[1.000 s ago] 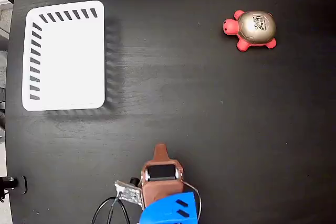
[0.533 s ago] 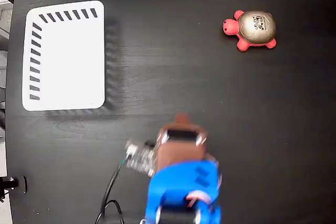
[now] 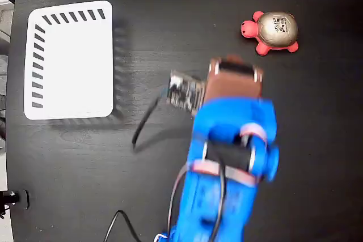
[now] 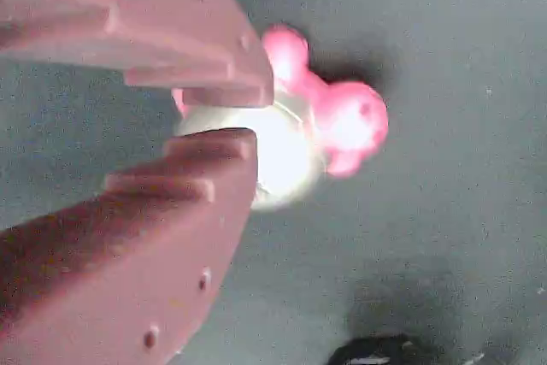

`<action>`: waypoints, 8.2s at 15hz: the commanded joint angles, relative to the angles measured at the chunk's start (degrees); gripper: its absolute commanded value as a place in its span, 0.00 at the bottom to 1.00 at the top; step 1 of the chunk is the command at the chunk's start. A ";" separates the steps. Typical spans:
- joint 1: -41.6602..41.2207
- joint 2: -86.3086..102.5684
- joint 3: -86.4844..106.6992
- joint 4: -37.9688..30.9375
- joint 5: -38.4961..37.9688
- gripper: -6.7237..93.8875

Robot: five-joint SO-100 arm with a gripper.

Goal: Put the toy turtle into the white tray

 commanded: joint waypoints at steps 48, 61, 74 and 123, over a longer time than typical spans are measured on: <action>13.71 -72.60 -86.66 29.00 -11.16 0.59; 13.18 -80.86 -101.16 36.21 -15.29 0.28; 15.38 -76.73 -97.65 38.23 -12.30 0.06; 13.36 -75.85 -90.88 33.40 -24.43 0.56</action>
